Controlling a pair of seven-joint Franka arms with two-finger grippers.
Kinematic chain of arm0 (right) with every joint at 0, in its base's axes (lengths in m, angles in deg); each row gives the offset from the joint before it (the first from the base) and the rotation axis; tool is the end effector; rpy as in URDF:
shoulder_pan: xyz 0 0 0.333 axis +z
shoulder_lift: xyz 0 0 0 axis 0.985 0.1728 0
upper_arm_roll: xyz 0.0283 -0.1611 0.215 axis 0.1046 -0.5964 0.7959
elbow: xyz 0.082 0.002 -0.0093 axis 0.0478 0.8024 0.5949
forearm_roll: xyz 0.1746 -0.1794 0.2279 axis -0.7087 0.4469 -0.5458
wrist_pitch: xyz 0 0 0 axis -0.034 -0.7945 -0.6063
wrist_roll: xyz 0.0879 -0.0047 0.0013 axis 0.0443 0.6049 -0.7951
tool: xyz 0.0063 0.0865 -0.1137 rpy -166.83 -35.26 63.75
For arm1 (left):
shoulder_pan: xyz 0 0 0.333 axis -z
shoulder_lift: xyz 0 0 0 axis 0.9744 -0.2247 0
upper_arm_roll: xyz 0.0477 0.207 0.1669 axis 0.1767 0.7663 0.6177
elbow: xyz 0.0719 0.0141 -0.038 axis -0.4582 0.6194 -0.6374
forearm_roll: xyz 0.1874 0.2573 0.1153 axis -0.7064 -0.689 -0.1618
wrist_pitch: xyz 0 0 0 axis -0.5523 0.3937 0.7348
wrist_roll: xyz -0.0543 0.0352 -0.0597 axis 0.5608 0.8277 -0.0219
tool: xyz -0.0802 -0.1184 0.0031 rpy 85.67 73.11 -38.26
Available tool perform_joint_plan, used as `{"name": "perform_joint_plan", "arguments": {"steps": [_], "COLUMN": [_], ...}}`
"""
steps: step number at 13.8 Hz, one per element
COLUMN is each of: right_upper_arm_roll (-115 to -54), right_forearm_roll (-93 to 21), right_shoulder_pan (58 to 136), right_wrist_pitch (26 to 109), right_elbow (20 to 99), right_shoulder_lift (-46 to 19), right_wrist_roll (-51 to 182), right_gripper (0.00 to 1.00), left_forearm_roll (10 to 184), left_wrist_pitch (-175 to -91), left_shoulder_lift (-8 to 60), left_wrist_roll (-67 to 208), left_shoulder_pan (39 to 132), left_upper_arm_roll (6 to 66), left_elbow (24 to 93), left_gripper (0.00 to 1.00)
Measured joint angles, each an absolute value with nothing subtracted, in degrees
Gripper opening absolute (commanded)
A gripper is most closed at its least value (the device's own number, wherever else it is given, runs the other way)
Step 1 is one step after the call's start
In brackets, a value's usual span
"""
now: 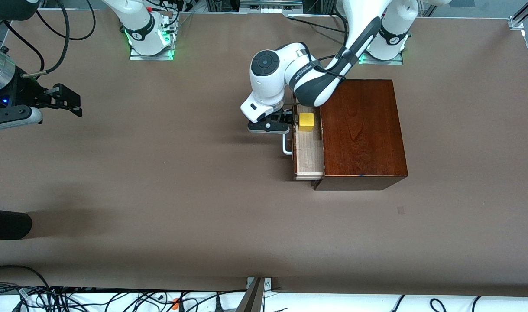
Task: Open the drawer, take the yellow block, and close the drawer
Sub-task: 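Pull the drawer out of the box with the left gripper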
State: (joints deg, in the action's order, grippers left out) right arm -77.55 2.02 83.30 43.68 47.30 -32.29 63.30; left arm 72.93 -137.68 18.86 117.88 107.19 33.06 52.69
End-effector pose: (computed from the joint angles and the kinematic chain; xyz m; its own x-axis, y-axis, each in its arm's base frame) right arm 0.5220 0.0429 0.5260 0.9764 0.2159 -0.0029 0.2160 -0.9763 0.0127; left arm 0.4096 -0.4502 0.2526 0.9985 -0.0547 -0.0036 -0.0548 -0.9974 -0.0465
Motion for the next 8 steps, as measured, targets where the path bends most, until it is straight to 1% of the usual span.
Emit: {"name": "perform_joint_plan", "arguments": {"steps": [8], "right_upper_arm_roll": [-77.6], "right_forearm_roll": [2.0], "right_shoulder_pan": [83.3], "right_wrist_pitch": [43.7], "right_elbow": [47.3], "right_shoulder_lift": [-32.3], "right_wrist_roll": [63.3], "right_gripper": [1.00], "left_forearm_roll": [74.1], "left_wrist_pitch": [-138.4], "left_shoulder_lift": [17.8], "left_wrist_roll": [117.9], "left_shoulder_pan": [108.3], "left_upper_arm_roll": [33.0], "left_elbow": [49.8], "left_gripper": [1.00]}}
